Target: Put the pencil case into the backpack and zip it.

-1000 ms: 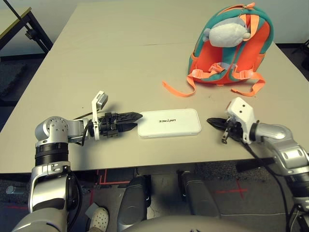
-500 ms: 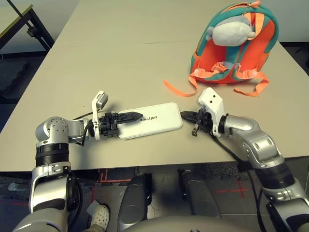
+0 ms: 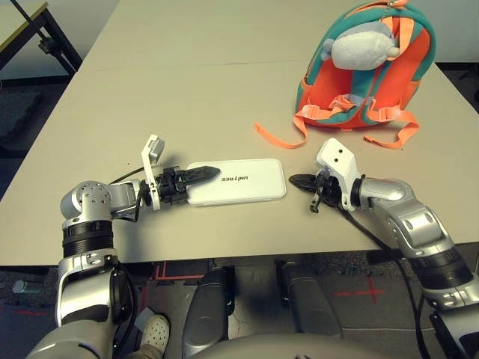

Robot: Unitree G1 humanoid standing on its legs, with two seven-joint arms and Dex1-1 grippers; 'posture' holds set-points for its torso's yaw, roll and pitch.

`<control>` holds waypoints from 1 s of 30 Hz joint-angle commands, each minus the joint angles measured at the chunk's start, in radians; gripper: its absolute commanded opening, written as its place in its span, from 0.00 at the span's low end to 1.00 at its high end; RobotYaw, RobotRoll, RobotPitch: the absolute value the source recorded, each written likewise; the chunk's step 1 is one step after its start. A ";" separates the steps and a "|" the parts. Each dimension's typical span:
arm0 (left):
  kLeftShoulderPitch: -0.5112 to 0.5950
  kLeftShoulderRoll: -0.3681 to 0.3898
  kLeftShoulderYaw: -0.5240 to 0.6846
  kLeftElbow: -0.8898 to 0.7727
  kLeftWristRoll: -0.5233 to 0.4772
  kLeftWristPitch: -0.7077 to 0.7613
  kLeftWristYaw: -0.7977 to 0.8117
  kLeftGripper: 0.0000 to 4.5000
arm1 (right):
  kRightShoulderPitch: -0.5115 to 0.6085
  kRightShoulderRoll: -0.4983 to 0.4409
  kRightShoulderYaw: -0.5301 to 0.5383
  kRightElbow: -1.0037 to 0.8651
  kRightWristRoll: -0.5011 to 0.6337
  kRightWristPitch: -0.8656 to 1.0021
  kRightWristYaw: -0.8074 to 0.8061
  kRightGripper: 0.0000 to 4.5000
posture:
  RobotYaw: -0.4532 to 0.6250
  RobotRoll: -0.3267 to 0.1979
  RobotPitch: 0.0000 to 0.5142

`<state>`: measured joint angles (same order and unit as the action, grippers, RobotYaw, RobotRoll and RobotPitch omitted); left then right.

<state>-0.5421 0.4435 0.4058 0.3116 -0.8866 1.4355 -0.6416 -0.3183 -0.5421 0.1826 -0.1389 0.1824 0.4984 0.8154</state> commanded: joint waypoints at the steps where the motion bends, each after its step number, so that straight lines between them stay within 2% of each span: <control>1: -0.013 -0.012 0.024 -0.026 -0.009 0.019 0.041 0.35 | 0.020 -0.019 -0.019 0.028 -0.008 -0.025 -0.002 0.00 | 0.28 0.62 0.35; 2: -0.017 -0.017 0.029 -0.033 -0.013 0.023 0.047 0.29 | 0.020 -0.023 -0.023 0.034 -0.011 -0.031 -0.006 0.00 | 0.28 0.62 0.35; 7: -0.038 -0.036 0.057 -0.052 -0.029 0.047 0.079 0.28 | 0.019 -0.044 -0.040 0.064 -0.014 -0.055 -0.013 0.00 | 0.28 0.62 0.35; 9: -0.040 -0.040 0.057 -0.059 -0.031 0.050 0.086 0.28 | 0.018 -0.048 -0.044 0.073 -0.015 -0.063 -0.012 0.09 | 0.28 0.62 0.35; 12: -0.046 -0.054 0.075 -0.071 -0.036 0.033 0.105 0.28 | 0.016 -0.051 -0.051 0.084 -0.020 -0.071 -0.015 0.29 | 0.28 0.62 0.35; 15: -0.060 -0.065 0.101 -0.081 -0.045 0.018 0.118 0.28 | 0.014 -0.051 -0.061 0.094 -0.024 -0.078 -0.029 0.55 | 0.28 0.62 0.35; 20: -0.129 -0.085 0.187 -0.070 -0.069 -0.094 0.169 0.28 | 0.006 -0.049 -0.138 0.131 -0.001 -0.049 -0.089 0.98 | 0.28 0.62 0.35; 30: -0.190 -0.075 0.245 -0.053 -0.111 -0.170 0.219 0.28 | 0.003 -0.093 -0.396 0.099 0.199 0.198 -0.096 1.00 | 0.28 0.62 0.36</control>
<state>-0.7163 0.3597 0.6292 0.2550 -0.9665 1.2823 -0.4250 -0.3179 -0.6191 -0.1658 -0.0170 0.3388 0.6513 0.7171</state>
